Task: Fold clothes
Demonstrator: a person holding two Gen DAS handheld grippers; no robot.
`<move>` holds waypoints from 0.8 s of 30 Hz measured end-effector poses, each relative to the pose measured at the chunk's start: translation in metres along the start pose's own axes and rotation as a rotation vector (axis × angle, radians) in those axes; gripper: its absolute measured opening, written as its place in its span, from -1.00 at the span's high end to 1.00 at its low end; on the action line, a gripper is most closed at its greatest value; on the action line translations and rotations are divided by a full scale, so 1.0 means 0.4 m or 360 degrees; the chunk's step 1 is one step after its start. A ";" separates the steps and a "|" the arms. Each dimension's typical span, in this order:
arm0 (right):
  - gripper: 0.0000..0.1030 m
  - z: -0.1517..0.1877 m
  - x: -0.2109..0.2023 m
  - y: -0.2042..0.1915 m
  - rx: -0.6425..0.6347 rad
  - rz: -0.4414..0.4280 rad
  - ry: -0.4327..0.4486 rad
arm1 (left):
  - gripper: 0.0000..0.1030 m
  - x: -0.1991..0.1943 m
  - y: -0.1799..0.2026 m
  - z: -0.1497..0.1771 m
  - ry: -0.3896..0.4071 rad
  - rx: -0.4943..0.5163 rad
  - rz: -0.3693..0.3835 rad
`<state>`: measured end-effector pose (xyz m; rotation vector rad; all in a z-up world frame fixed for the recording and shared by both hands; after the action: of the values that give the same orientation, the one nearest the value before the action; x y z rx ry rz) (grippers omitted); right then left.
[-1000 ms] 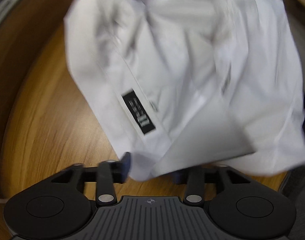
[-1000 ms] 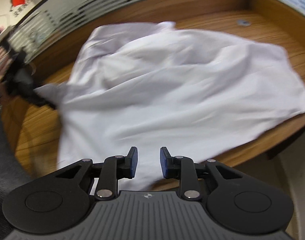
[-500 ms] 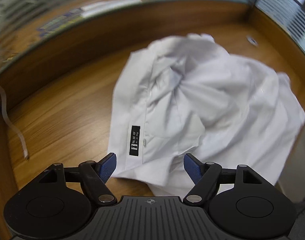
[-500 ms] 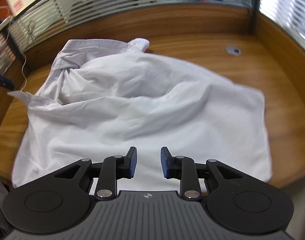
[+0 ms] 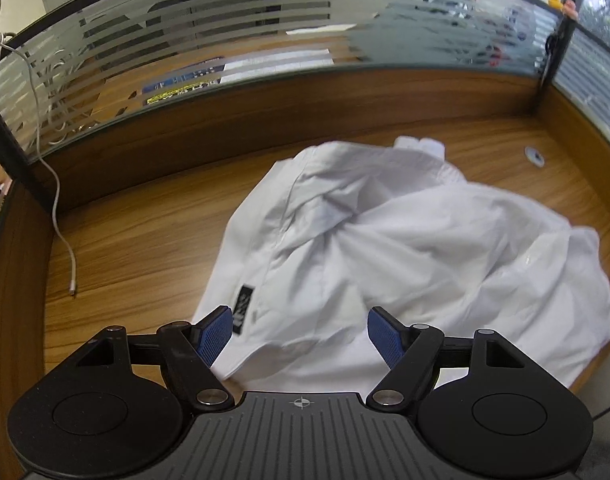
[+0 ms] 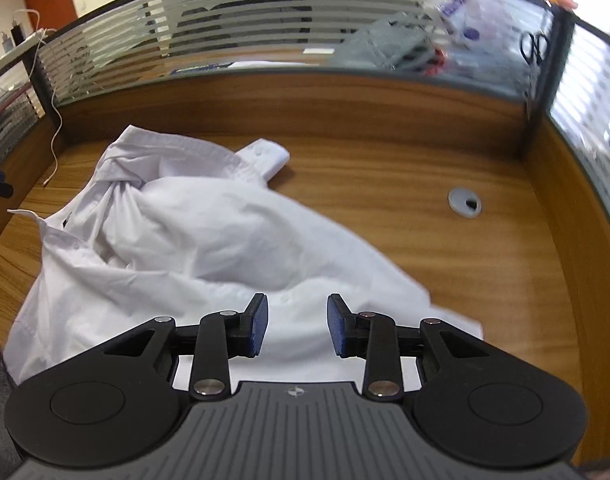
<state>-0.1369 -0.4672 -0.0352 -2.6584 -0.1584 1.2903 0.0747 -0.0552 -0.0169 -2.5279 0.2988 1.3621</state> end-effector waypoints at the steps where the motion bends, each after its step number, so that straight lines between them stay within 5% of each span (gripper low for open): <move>1: 0.20 -0.015 0.005 0.004 -0.0023 0.0002 -0.0007 | -0.49 0.002 0.009 -0.009 0.0011 -0.0019 -0.0004; 8: 0.19 -0.112 0.062 0.044 -0.0109 -0.0109 -0.0051 | -0.51 0.022 0.068 -0.078 0.0047 -0.0136 -0.0085; 24: 0.15 -0.317 0.254 0.066 -0.0193 -0.0353 -0.0045 | -0.65 0.218 0.147 -0.247 -0.0110 -0.0965 0.0022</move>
<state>0.0260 -0.4902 -0.0420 -2.6295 -0.5349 1.2834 0.1820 -0.1472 -0.0449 -2.9321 -0.1391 1.7514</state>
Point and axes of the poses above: each gripper's, at about its wrist camera, not at the fingertips, and x roughly the way its jaws point, y to its right, z to its underside, the point moved 6 cm from there along x, roughly the way its jaws point, and after that the axes turned 8 degrees about -z, right-handed, at the moved point
